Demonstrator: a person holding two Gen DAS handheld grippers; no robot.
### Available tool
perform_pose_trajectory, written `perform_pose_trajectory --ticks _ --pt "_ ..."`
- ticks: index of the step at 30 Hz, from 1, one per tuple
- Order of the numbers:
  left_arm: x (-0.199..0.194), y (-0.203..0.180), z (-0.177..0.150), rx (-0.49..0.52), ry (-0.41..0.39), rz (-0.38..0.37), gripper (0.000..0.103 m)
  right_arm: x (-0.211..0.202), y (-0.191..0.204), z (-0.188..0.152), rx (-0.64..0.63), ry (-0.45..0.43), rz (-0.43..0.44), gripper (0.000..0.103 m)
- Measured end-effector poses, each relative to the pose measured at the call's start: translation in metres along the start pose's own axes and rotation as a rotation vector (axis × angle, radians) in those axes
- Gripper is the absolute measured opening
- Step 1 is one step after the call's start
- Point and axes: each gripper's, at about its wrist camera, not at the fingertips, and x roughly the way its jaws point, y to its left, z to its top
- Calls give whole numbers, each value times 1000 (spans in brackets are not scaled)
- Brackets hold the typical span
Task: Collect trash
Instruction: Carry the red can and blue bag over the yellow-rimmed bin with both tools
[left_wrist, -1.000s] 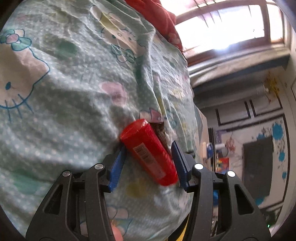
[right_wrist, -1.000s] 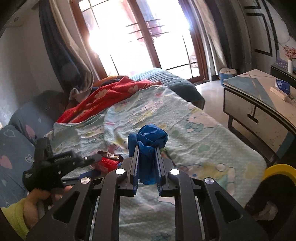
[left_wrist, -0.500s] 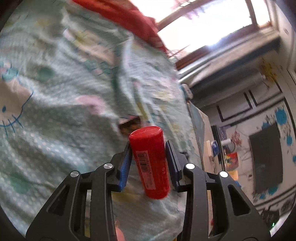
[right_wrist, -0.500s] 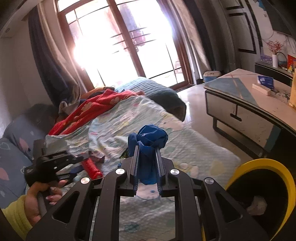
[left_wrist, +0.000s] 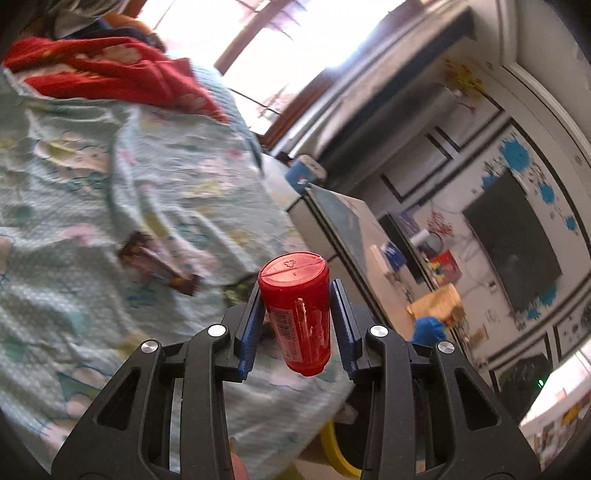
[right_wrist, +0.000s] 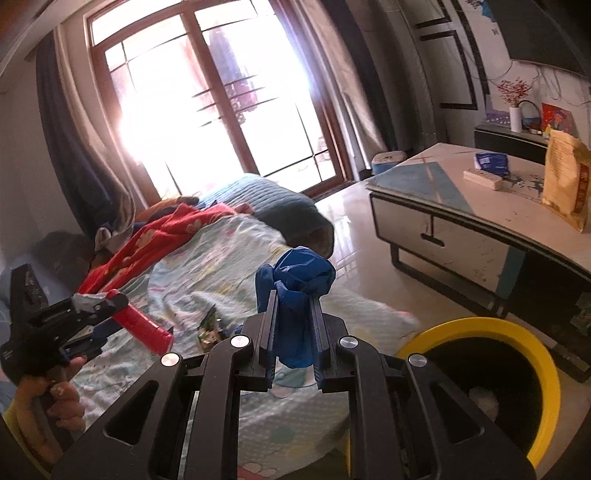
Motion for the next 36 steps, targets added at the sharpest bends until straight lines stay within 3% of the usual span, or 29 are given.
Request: perform_pose_trajectory --ticks 14,22,36 --pt "20 -89 -47 278 78 -105 28 -37 -45 11 54 -60 -91 15" --pt "41 -117 -81 372 142 -140 28 -53 -65 6 59 -67 -146 15" --pt "73 -148 -132 508 224 -209 28 -64 -116 -24 112 -2 -202 15"
